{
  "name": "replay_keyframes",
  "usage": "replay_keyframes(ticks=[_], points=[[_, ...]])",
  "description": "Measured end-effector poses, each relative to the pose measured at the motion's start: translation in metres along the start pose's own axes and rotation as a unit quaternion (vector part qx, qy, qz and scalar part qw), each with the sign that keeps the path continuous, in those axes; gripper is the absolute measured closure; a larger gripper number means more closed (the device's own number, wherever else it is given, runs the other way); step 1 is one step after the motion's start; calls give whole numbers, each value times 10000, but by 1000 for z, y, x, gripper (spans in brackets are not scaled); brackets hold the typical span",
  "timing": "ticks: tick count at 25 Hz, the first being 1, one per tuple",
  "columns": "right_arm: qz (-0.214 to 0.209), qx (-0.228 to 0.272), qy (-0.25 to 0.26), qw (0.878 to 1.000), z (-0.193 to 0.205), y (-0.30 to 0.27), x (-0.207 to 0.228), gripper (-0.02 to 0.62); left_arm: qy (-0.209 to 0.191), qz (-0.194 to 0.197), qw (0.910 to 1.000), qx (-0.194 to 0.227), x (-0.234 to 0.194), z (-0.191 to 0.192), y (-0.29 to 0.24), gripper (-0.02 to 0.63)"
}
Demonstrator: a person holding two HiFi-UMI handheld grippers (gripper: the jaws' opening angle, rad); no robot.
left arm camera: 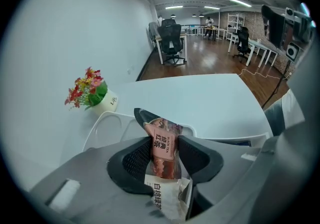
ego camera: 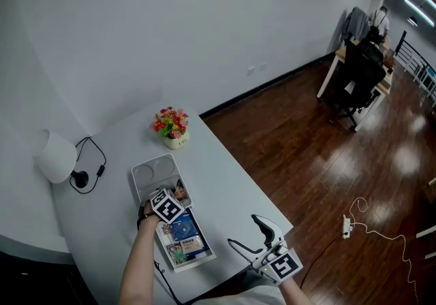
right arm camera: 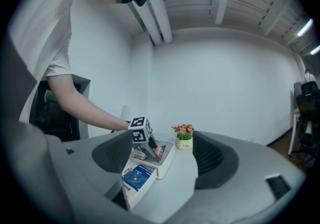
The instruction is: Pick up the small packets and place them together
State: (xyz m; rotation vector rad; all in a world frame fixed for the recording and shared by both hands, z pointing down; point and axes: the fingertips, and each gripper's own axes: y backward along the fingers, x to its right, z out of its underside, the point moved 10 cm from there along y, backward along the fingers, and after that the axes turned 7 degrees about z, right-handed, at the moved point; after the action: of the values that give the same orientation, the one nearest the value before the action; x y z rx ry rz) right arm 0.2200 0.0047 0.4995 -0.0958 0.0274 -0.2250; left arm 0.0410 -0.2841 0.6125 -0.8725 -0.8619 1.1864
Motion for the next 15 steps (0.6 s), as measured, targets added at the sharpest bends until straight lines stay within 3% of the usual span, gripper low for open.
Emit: replay_keyframes(ticks=[8,12,15], points=[[-1,-38,4,10000,-3,-3,-3,224,242,238,9993,-126,-2,6,-6,356],[-45,-14,67,10000,-5,-6,-4,224,376,203,9991,-31,-5,7,-3,255],[-62,75,96,9999,-6,-8,-4,224,629,59,9973,369,-5,7,10,154]])
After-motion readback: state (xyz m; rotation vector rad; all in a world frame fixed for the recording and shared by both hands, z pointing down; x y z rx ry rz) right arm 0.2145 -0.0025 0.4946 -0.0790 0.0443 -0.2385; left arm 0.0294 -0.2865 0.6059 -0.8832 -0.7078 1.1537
